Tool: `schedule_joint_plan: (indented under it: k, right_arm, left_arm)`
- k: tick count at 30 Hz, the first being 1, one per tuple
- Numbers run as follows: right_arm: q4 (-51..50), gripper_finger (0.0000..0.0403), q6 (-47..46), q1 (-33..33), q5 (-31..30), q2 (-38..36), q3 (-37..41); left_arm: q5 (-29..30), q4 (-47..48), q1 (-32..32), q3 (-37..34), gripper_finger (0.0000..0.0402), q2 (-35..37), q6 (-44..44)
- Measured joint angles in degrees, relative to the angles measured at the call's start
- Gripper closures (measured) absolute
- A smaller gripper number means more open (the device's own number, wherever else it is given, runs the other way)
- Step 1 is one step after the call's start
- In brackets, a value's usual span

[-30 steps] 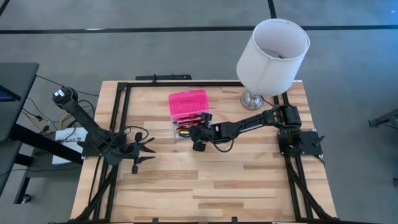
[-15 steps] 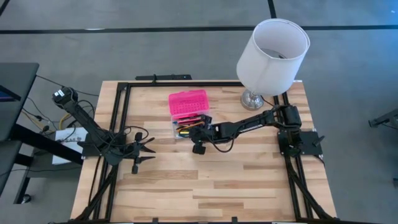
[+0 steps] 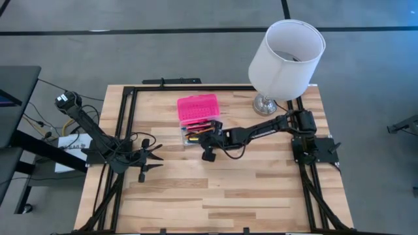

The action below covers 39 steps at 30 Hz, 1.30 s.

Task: Pick & place school supplies into a supply box
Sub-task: Close the pink supply box

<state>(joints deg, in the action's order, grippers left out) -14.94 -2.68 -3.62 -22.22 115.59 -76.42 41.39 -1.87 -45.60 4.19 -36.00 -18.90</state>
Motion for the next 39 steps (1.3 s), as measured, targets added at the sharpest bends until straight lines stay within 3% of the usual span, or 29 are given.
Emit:
schedule_joint_plan:
  k: [39]
  right_arm:
    - [2.16,0.0403,-11.41,8.43,1.51,0.0,0.0]
  left_arm:
    - [0.02,0.0,0.0,0.0,0.0306,0.01,0.26]
